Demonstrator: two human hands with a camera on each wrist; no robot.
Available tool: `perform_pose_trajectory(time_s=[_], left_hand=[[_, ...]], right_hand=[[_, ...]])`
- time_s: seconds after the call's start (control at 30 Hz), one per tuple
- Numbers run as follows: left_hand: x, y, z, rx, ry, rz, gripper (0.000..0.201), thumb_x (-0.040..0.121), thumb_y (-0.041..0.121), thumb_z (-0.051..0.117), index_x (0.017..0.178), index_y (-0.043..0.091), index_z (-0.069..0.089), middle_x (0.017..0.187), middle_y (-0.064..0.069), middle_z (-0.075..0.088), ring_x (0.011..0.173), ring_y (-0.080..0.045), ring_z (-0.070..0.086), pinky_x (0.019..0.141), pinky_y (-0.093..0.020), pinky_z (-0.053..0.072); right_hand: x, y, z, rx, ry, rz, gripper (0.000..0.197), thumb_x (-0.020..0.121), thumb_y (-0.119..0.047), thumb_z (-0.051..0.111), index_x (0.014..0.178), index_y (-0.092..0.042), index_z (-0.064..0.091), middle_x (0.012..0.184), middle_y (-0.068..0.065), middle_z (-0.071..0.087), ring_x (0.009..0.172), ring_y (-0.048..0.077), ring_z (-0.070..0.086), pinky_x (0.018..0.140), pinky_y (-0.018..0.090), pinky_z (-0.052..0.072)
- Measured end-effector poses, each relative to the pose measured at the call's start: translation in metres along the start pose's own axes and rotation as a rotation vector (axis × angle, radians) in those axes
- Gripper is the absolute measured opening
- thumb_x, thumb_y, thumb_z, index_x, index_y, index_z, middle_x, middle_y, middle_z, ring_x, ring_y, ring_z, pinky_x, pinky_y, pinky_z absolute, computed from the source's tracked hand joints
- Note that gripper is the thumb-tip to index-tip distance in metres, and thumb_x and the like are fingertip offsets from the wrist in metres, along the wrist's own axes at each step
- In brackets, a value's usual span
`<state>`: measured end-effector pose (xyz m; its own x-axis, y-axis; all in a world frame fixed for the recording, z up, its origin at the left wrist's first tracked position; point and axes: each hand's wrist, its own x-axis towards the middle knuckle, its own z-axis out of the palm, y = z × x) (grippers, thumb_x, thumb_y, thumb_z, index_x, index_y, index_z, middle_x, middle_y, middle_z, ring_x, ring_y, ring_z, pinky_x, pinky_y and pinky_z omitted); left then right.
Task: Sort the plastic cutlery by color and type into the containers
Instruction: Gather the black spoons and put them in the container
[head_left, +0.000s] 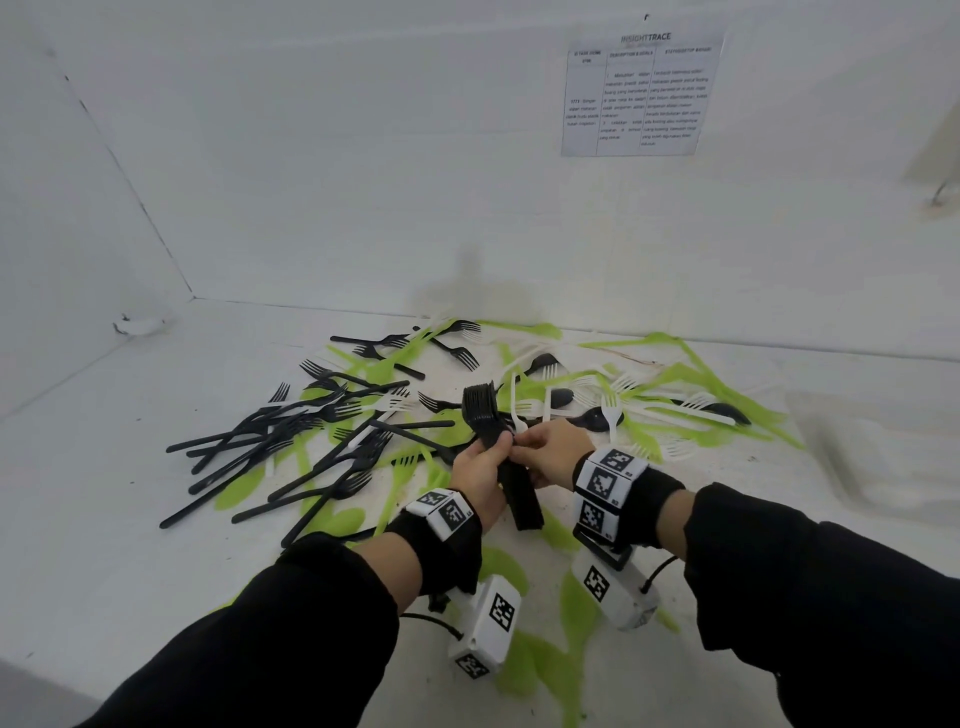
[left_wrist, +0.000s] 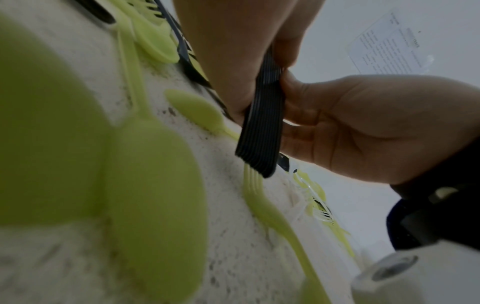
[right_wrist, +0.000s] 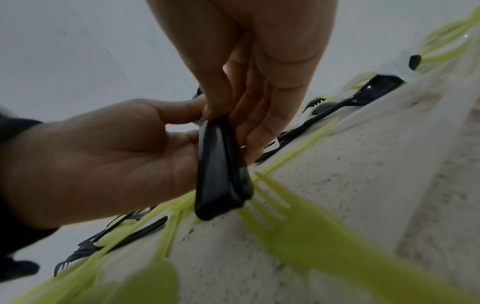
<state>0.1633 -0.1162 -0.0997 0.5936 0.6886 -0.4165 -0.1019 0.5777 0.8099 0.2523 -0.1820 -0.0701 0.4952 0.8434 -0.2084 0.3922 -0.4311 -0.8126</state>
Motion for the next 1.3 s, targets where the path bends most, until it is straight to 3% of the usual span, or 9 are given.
perform_pose_trajectory(time_s=[0.13, 0.27, 0.4, 0.77, 0.87, 0.93, 1.03, 1.13, 1.3], left_hand=[[0.006, 0.007, -0.004, 0.078, 0.036, 0.015, 0.011, 0.097, 0.011, 0.048, 0.098, 0.004, 0.056, 0.100, -0.017, 0.063, 0.086, -0.030, 0.061, 0.081, -0.051, 0.050], [0.014, 0.011, -0.010, 0.057, 0.087, 0.042, 0.012, 0.098, 0.011, 0.045, 0.095, 0.003, 0.053, 0.085, -0.012, 0.062, 0.062, -0.022, 0.062, 0.057, -0.036, 0.053], [0.017, 0.015, -0.009, 0.033, 0.095, -0.021, 0.015, 0.098, 0.009, 0.045, 0.084, 0.006, 0.050, 0.073, -0.012, 0.057, 0.058, -0.026, 0.052, 0.056, -0.035, 0.046], [0.028, 0.019, -0.008, -0.012, 0.135, -0.083, 0.009, 0.095, 0.002, 0.044, 0.088, 0.006, 0.049, 0.073, -0.013, 0.055, 0.055, -0.026, 0.050, 0.049, -0.031, 0.045], [0.027, 0.020, -0.010, -0.038, 0.129, -0.081, 0.007, 0.095, 0.001, 0.043, 0.091, 0.006, 0.046, 0.072, -0.014, 0.053, 0.055, -0.025, 0.048, 0.048, -0.029, 0.044], [0.027, 0.019, -0.011, -0.020, 0.131, -0.075, 0.006, 0.095, 0.002, 0.043, 0.093, 0.006, 0.047, 0.072, -0.013, 0.054, 0.055, -0.026, 0.050, 0.046, -0.029, 0.046], [0.026, 0.018, -0.012, -0.020, 0.134, -0.075, 0.005, 0.094, 0.002, 0.044, 0.095, 0.006, 0.048, 0.072, -0.013, 0.055, 0.054, -0.026, 0.052, 0.044, -0.029, 0.047], [0.026, 0.017, -0.013, -0.022, 0.143, -0.082, 0.007, 0.094, 0.002, 0.044, 0.093, 0.006, 0.049, 0.073, -0.013, 0.056, 0.054, -0.026, 0.053, 0.044, -0.029, 0.048], [0.024, 0.017, -0.015, -0.022, 0.148, -0.083, 0.008, 0.094, 0.002, 0.044, 0.093, 0.006, 0.050, 0.072, -0.012, 0.056, 0.048, -0.023, 0.054, 0.042, -0.028, 0.049]], right_hand=[[0.007, -0.010, -0.011, -0.290, -0.121, -0.029, 0.035, 0.094, -0.036, 0.047, 0.108, -0.011, 0.066, 0.088, 0.011, 0.065, 0.077, 0.018, 0.057, 0.068, 0.029, 0.044], [0.035, -0.004, -0.036, -0.397, 0.004, 0.111, 0.029, 0.096, -0.025, 0.041, 0.102, -0.004, 0.060, 0.088, 0.011, 0.062, 0.068, 0.025, 0.056, 0.054, 0.023, 0.044], [0.066, 0.017, -0.048, -0.663, -0.037, 0.155, 0.029, 0.092, -0.019, 0.047, 0.118, -0.019, 0.060, 0.121, 0.005, 0.060, 0.106, 0.025, 0.060, 0.086, 0.029, 0.049], [0.097, 0.020, -0.055, -0.652, 0.085, 0.223, 0.042, 0.088, -0.040, 0.053, 0.062, -0.007, 0.050, 0.055, 0.000, 0.042, 0.055, 0.017, 0.045, 0.048, 0.022, 0.032], [0.096, 0.016, -0.070, -0.558, 0.148, 0.281, 0.032, 0.086, -0.024, 0.060, 0.102, 0.003, 0.055, 0.068, 0.007, 0.057, 0.072, 0.025, 0.059, 0.054, 0.022, 0.040], [0.097, 0.014, -0.078, -0.349, 0.200, 0.287, 0.055, 0.085, -0.012, 0.057, 0.130, 0.004, 0.031, 0.077, 0.012, 0.057, 0.071, 0.028, 0.058, 0.052, 0.027, 0.045], [0.100, 0.009, -0.083, -0.199, 0.239, 0.283, 0.055, 0.088, -0.003, 0.050, 0.133, 0.001, 0.019, 0.106, 0.025, 0.055, 0.072, 0.030, 0.058, 0.044, 0.030, 0.045], [0.104, 0.008, -0.076, -0.137, 0.223, 0.323, 0.059, 0.091, -0.005, 0.046, 0.140, 0.004, 0.016, 0.129, 0.026, 0.047, 0.100, 0.036, 0.061, 0.075, 0.039, 0.052], [0.106, 0.008, -0.056, -0.346, 0.118, 0.344, 0.042, 0.093, -0.021, 0.050, 0.128, 0.003, 0.049, 0.119, 0.017, 0.054, 0.100, 0.022, 0.049, 0.078, 0.027, 0.034]])
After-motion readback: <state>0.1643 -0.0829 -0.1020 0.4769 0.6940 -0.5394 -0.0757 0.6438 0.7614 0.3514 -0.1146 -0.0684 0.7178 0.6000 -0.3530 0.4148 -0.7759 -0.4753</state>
